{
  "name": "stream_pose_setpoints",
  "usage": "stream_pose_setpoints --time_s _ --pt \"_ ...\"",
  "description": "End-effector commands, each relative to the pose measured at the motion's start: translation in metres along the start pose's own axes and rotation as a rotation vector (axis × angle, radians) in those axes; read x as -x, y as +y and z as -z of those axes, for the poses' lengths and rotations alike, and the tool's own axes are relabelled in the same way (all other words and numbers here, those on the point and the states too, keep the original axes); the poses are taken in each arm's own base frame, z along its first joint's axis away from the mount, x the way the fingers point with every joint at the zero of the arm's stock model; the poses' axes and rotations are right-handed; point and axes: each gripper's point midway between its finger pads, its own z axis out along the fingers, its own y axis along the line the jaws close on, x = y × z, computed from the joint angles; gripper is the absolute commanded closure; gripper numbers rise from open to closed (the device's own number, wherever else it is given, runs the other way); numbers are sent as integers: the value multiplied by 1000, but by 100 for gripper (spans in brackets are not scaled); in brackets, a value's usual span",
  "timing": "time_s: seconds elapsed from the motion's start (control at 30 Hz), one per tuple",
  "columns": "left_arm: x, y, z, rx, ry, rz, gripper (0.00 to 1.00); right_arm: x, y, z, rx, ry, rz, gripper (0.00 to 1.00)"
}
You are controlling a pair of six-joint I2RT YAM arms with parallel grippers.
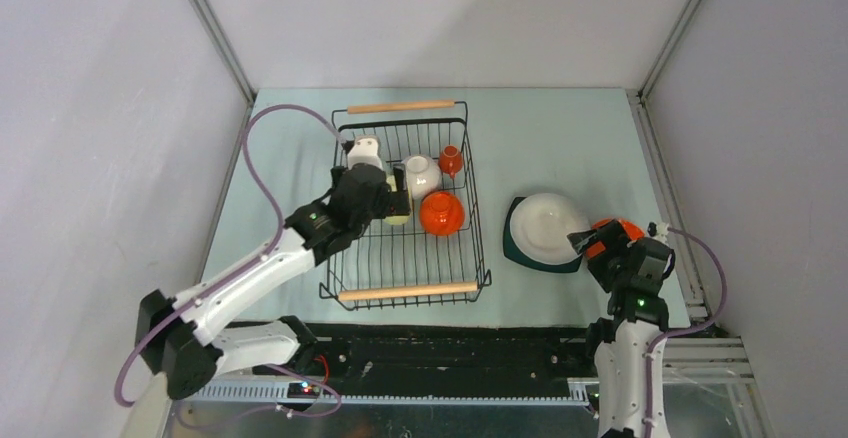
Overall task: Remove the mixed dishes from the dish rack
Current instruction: Pick up the cup from the dish rack.
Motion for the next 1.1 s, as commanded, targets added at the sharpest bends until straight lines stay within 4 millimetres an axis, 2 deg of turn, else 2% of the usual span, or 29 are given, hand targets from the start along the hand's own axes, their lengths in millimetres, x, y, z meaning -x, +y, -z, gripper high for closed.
stream_pose_setpoints --time_s 0.0,0.17,0.2,0.23,0.3,0.63,0.83,1.07 --pt "17 -4 -18 58 1 -3 0 17 6 11 -17 -89 31 1" --pt "17 -2 -38 158 47 -41 0 19 8 13 -3 -105 43 1" --pt "11 0 -46 184 69 -55 0 19 9 13 -2 -104 44 1" --pt "15 1 -47 203 67 -56 0 18 8 12 -1 -95 42 1" --pt "8 3 -59 235 102 -75 0 16 9 10 6 -83 43 1" --pt "-10 12 -99 266 212 -59 0 16 7 11 -3 -87 41 0" --pt "-20 17 -109 284 249 -66 0 18 7 11 -7 -101 38 1" --pt "-21 15 -112 282 260 -73 1 17 5 10 -12 -91 34 0"
